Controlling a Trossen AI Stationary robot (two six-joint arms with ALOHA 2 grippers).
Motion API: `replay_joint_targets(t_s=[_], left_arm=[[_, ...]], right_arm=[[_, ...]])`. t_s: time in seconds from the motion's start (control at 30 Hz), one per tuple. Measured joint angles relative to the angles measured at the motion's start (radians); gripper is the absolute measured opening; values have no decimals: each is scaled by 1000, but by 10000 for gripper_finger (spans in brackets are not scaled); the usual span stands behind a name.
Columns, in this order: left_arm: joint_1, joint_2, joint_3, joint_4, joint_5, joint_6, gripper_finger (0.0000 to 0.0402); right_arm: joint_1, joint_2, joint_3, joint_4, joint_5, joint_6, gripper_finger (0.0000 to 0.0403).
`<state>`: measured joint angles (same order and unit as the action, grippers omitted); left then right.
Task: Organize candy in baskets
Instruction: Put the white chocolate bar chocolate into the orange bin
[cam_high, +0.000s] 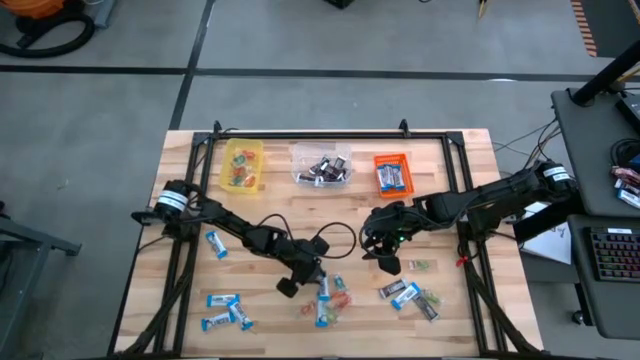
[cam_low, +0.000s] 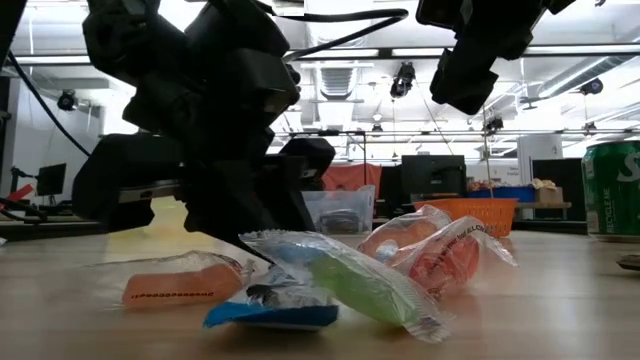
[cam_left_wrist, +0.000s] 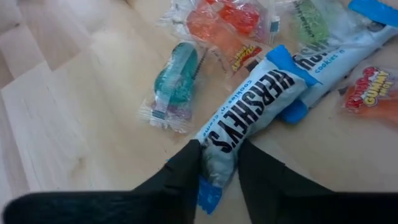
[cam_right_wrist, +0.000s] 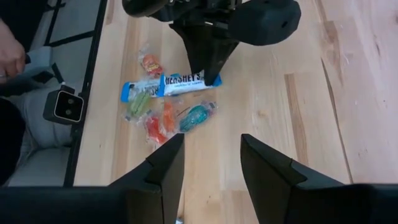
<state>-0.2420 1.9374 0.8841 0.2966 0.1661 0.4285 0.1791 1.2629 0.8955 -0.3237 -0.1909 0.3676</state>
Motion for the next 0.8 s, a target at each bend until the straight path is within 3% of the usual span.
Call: replay_joint_targets(t_s=[0.23,0.37,0.47,0.53,0.63,0.7,0.8], left_arm=[[1,-9,-1,-14,-21,4,16],[6,-38,-4,-55,-28,-13,7],[11,-69,-7,-82,-56,-39,6],[11,-96,-7,-83,-155,-80,5],[11,-136,-5,-120,-393,-125,5],[7,-151,-5,-129,-541,-143,5],[2,-169,3,-115,-625,-142,4]], right_arm=[[5,1,-9,35,5,-7,140],[26,2,-50,152,12,-32,144],[49,8,-77,215,75,-45,142],[67,10,-98,232,164,-24,139],[84,17,-122,260,308,78,135],[86,27,-129,256,348,153,135],[87,69,-129,286,352,233,145]])
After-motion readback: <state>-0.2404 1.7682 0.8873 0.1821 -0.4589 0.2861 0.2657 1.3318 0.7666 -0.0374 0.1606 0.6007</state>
